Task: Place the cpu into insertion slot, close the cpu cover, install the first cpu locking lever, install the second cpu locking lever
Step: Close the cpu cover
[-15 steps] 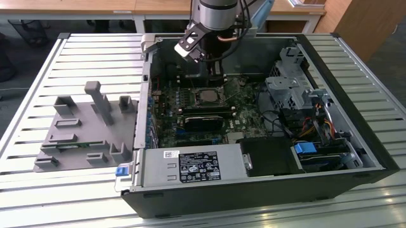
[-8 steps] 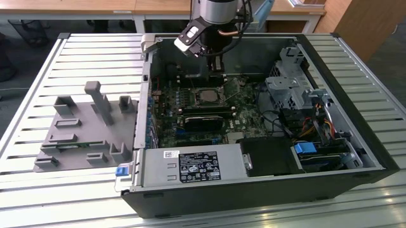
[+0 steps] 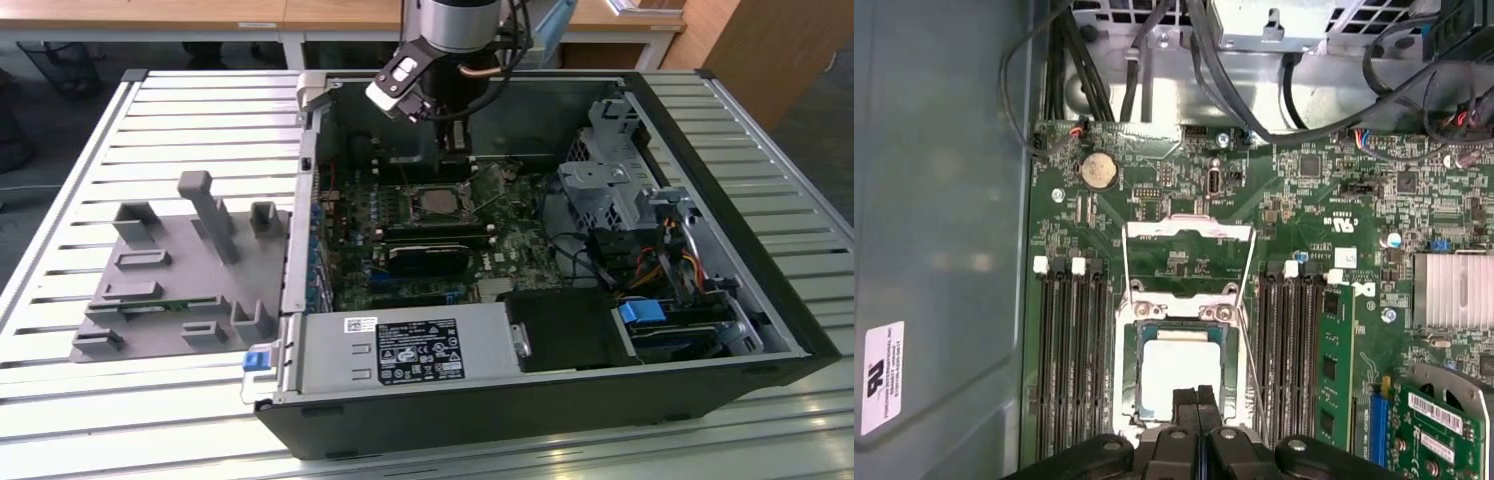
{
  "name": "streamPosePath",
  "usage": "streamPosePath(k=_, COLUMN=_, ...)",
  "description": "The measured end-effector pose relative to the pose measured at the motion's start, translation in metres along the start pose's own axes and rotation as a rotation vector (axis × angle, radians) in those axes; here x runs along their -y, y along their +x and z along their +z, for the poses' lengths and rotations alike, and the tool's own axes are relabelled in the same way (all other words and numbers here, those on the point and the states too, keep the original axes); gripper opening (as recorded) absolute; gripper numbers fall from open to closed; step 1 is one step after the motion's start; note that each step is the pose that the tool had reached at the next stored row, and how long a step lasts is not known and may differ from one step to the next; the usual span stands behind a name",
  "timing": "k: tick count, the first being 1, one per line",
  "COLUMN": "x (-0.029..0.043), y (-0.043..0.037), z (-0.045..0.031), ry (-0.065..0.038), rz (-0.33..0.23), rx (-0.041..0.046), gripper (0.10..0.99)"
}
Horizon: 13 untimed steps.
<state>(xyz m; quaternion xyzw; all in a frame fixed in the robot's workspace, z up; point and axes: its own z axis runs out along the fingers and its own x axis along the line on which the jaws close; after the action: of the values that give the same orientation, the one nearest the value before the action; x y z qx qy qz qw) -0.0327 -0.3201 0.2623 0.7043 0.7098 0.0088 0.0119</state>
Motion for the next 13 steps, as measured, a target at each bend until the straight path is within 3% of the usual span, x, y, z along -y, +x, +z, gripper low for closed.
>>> streamPosePath(k=7, x=-0.0155, y=-0.0002, z=0.0004, ry=0.000, rz=0.000, rx=0.0001, gripper=0.106)
streamPosePath(k=13, x=-0.0247, y=-0.0003, z=0.0007, ry=0.000, rz=0.000, rx=0.0000, gripper=0.106)
